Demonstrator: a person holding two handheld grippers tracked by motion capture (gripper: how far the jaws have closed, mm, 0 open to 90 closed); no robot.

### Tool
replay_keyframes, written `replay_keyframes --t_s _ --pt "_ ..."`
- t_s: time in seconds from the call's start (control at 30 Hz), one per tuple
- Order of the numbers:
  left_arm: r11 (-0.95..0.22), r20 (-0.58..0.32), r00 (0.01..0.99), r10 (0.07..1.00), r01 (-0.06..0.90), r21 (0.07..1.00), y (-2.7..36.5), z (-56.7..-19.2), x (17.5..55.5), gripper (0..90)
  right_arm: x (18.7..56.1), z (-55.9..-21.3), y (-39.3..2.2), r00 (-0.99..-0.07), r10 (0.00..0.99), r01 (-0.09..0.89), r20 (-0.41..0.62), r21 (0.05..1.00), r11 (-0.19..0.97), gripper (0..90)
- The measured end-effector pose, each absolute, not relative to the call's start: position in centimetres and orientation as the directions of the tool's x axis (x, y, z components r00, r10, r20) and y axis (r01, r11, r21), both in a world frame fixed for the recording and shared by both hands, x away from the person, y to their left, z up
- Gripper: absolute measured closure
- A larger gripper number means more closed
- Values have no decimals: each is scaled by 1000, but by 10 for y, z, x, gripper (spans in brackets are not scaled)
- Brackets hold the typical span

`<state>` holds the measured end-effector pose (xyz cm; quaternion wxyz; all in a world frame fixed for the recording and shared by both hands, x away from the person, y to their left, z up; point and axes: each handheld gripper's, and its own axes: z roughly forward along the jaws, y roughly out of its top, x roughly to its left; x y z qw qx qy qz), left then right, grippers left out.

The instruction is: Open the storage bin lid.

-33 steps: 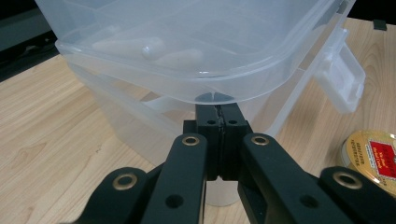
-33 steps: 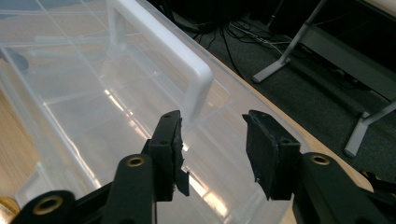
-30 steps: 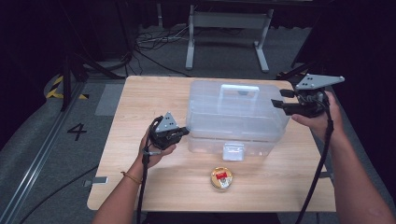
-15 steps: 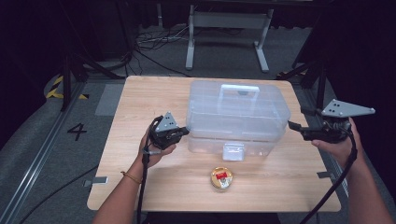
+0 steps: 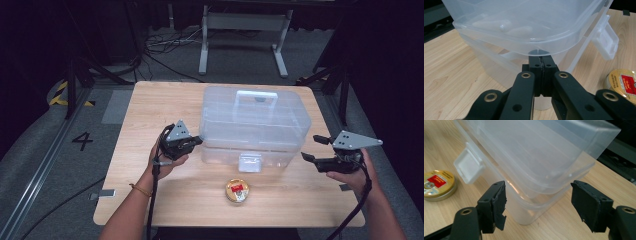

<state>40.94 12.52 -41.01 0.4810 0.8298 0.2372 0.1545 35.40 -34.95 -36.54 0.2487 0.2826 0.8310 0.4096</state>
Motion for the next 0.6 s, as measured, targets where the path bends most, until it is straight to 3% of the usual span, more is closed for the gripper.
replay_keyframes --t_s 0.27,0.6 --pt "-416 22 837 547 249 874 125 -411 409 894 368 -389 -347 -678 712 308 -182 809 500 313" --pt "-417 25 834 551 249 874 124 -411 408 859 368 -387 -347 -653 727 259 -213 839 478 364"
